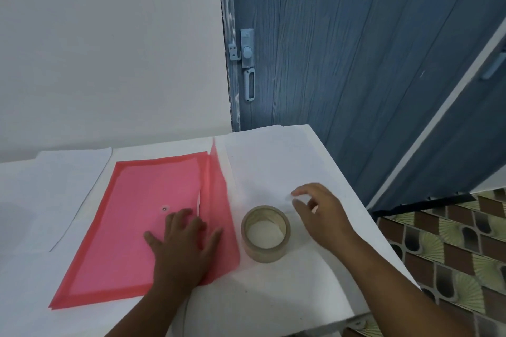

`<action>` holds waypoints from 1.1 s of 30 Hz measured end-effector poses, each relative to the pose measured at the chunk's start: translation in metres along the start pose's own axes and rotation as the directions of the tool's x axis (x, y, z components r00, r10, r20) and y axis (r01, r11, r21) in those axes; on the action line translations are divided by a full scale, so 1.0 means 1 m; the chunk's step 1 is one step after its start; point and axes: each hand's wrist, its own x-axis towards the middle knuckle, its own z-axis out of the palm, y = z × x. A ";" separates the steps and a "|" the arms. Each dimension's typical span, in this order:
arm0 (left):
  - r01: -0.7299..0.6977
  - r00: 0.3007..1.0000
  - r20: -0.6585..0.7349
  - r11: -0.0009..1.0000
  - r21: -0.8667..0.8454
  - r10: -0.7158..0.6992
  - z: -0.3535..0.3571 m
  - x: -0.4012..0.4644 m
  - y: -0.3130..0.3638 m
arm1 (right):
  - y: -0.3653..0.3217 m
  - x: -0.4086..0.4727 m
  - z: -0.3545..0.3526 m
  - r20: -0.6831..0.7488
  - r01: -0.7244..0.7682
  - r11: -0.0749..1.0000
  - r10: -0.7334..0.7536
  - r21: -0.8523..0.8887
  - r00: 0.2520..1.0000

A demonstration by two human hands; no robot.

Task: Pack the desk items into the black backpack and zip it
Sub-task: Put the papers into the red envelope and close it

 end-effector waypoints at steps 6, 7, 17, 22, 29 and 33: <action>0.005 0.999 -0.053 1.000 -0.006 -0.006 0.006 0.002 -0.003 | 0.027 0.043 -0.001 -0.119 -0.422 0.729 0.430 -0.540 0.895; 0.008 0.998 -0.059 1.000 -0.006 -0.009 0.006 0.002 -0.003 | 0.029 0.046 -0.001 -0.117 -0.427 0.711 0.442 -0.558 0.889; 0.012 0.999 -0.052 1.000 0.013 -0.011 0.004 0.002 -0.002 | 0.020 0.071 -0.028 0.025 -0.638 0.768 0.637 0.059 0.770; 0.051 0.999 -0.012 0.998 0.028 -0.050 -0.003 0.001 0.004 | -0.011 0.070 -0.032 0.027 -0.519 0.723 0.572 0.455 0.820; 0.132 0.987 0.087 0.989 0.060 -0.137 -0.019 0.000 0.017 | -0.101 0.059 -0.030 -0.171 -0.053 0.971 0.095 0.232 0.981; 0.178 0.980 0.083 0.984 0.020 -0.179 -0.034 0.005 0.016 | -0.155 0.041 -0.018 -0.180 0.057 0.927 0.012 0.372 0.984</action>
